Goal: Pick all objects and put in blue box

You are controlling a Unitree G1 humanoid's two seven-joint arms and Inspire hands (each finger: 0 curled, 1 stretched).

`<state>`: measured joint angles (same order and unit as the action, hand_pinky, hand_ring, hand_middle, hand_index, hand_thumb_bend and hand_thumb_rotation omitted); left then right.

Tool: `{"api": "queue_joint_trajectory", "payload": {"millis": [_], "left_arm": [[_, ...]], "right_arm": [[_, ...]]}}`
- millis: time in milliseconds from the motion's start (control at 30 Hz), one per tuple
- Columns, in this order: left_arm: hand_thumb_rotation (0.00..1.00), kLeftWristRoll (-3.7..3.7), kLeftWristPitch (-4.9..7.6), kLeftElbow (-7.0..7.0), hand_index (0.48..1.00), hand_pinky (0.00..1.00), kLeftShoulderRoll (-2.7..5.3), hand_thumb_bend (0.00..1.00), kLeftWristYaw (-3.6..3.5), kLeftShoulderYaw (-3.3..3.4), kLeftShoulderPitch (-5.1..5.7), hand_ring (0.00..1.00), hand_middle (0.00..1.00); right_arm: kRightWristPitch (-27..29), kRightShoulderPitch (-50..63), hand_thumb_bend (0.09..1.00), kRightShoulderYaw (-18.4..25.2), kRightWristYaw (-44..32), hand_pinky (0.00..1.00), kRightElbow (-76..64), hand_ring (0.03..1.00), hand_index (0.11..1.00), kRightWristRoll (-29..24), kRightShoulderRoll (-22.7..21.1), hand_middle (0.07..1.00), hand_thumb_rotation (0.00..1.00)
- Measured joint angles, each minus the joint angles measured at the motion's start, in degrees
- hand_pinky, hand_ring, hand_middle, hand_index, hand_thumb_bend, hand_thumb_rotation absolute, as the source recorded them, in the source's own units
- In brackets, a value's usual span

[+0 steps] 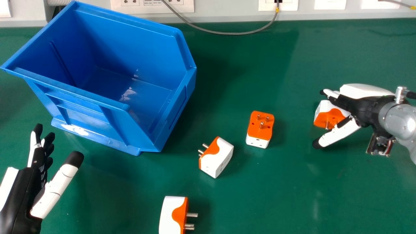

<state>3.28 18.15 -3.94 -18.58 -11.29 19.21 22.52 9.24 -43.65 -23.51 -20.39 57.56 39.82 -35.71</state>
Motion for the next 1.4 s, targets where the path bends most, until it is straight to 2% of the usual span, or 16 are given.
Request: {"api": "queue_joint_trajectory", "payload": {"millis": [167,333,633,867,1033,1267,1400], "left_arm": [[0.81,0.1,0.02,0.04,1.0,1.0,0.0,0.89,-0.06,0.27,0.55,1.0,1.0],[0.81,0.2,0.1,0.04,1.0,1.0,0.0,0.88,-0.54,0.35,0.73,1.0,1.0],[0.81,0.2,0.6,-0.1,1.0,1.0,-0.12,0.89,-0.78,0.87,0.93,1.0,1.0],[0.81,0.18,0.63,0.03,1.0,1.0,-0.12,0.89,-0.82,0.97,1.46,1.0,1.0],[0.81,0.19,0.62,0.69,1.0,1.0,-0.11,0.89,-0.88,1.09,1.97,1.0,1.0],[0.82,0.18,0.64,0.61,1.0,1.0,-0.11,0.89,-0.91,1.46,2.01,1.0,1.0],[0.82,0.13,0.57,1.36,1.0,0.99,-0.11,0.88,-0.9,1.47,2.54,1.0,1.0]], "right_arm": [[-0.1,-0.3,0.575,0.0,0.3,0.92,0.4,0.972,0.986,0.0,0.0,0.983,0.48],[-0.8,-0.9,0.576,-0.6,0.5,0.92,0.8,0.971,0.985,0.1,0.0,0.983,0.48],[-1.1,-1.1,0.569,-1.0,1.0,0.92,1.7,0.97,0.984,0.2,0.0,0.982,0.47],[-1.1,-1.2,0.571,-1.1,1.4,0.92,2.0,0.968,0.982,0.2,0.0,0.981,0.46],[-1.2,-1.2,0.566,-1.1,1.4,0.92,2.0,0.967,0.981,0.2,0.0,0.98,0.46],[-1.4,-1.2,0.561,-1.1,1.6,0.92,2.0,0.966,0.977,0.2,0.0,0.978,0.45],[-1.5,-1.2,0.544,-1.3,1.9,0.91,1.9,0.955,0.966,0.3,0.0,0.967,0.44]]}}
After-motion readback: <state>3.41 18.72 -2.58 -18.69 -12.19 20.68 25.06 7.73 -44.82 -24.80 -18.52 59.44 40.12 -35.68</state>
